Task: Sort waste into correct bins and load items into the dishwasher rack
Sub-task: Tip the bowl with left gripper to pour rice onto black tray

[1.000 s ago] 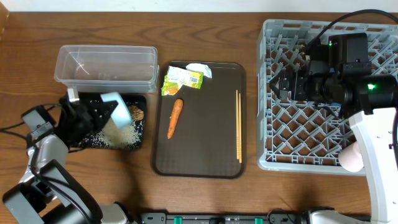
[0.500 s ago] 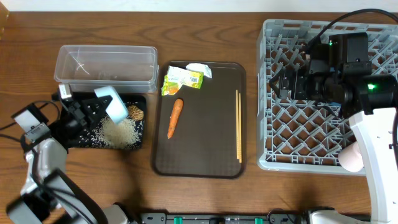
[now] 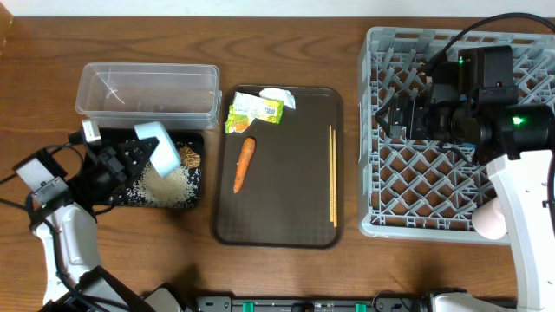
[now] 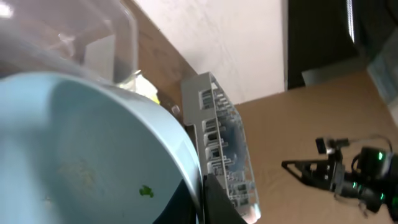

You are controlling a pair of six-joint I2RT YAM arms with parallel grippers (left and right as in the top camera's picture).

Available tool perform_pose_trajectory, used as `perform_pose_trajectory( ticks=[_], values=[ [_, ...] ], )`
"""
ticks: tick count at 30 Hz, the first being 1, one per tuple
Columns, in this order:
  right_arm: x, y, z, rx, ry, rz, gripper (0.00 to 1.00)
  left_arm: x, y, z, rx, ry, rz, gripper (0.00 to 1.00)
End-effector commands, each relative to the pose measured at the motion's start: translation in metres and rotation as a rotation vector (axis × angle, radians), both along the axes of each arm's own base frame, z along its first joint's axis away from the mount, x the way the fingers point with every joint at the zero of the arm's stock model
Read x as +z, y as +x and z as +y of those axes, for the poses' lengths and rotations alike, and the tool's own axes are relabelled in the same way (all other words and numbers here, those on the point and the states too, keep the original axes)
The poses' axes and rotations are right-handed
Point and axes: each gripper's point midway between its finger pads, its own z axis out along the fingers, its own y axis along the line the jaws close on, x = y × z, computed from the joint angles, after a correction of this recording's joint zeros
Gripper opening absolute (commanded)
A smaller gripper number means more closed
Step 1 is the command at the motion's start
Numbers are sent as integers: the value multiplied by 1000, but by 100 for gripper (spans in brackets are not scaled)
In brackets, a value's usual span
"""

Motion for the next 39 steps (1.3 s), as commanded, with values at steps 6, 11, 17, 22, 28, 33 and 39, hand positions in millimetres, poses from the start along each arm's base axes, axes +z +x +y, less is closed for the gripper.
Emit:
perform_pose_trajectory(
  ticks=[6, 11, 17, 22, 28, 33, 39],
  values=[
    [2, -3, 4, 5, 3, -4, 94, 13, -2, 1, -29, 22, -95, 6],
    [2, -4, 4, 5, 2, -1, 94, -4, 1, 2, 3, 81, -42, 6],
    [1, -6, 4, 5, 1, 11, 94, 14, -12, -18, -109, 49, -194, 6],
    [1, -6, 4, 5, 1, 10, 94, -39, -7, 3, 69, 91, 191, 6],
    [0, -7, 4, 5, 0, 17, 94, -19, -10, -7, -13, 92, 26, 6],
    [0, -7, 4, 5, 0, 18, 94, 13, -17, -20, -111, 63, -212, 6],
    [0, -7, 4, 5, 0, 18, 94, 6, -16, -17, -90, 50, -150, 6]
  ],
)
